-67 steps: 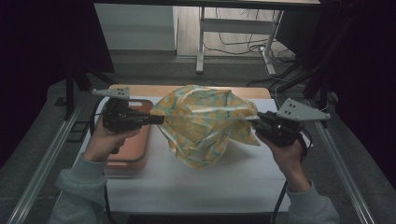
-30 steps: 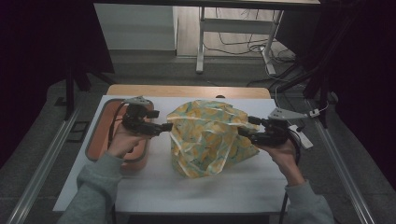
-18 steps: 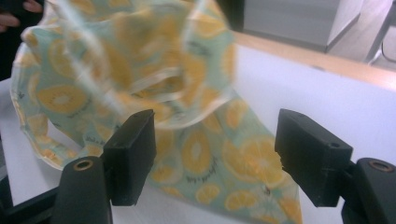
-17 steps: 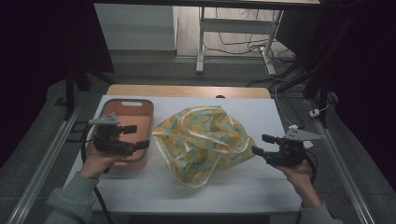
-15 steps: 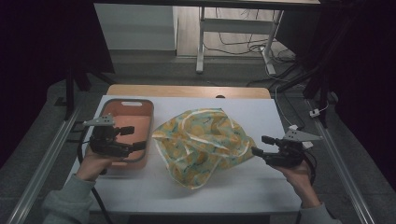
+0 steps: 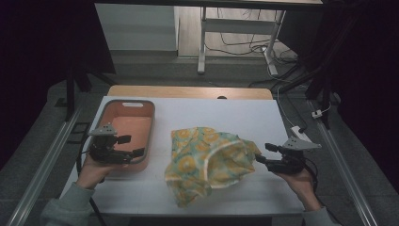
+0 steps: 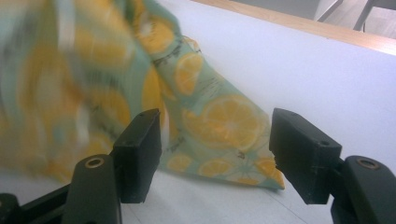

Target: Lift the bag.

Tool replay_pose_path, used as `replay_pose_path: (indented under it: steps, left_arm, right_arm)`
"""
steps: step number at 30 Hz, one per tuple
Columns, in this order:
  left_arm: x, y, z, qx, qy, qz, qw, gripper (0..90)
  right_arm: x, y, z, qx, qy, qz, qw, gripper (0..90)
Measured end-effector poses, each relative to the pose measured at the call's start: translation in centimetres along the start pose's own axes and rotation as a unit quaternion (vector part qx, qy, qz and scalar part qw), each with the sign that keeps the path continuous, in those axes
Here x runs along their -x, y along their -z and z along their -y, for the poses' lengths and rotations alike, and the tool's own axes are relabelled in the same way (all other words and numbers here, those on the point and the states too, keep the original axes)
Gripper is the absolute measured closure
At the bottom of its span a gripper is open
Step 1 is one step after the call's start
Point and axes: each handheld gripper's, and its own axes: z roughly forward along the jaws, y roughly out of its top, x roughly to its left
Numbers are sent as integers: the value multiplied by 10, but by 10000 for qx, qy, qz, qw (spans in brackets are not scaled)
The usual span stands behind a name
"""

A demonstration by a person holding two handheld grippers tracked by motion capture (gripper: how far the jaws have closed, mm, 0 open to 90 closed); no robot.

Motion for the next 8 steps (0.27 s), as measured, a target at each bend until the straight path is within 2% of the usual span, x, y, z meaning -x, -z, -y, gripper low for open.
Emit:
replay_pose_path:
  steps: [8]
  left_arm:
    - [1, -6, 0, -64, -13, 31, 10000, 152]
  right_arm:
    - [0, -2, 0, -52, 75, 147, 9999, 345]
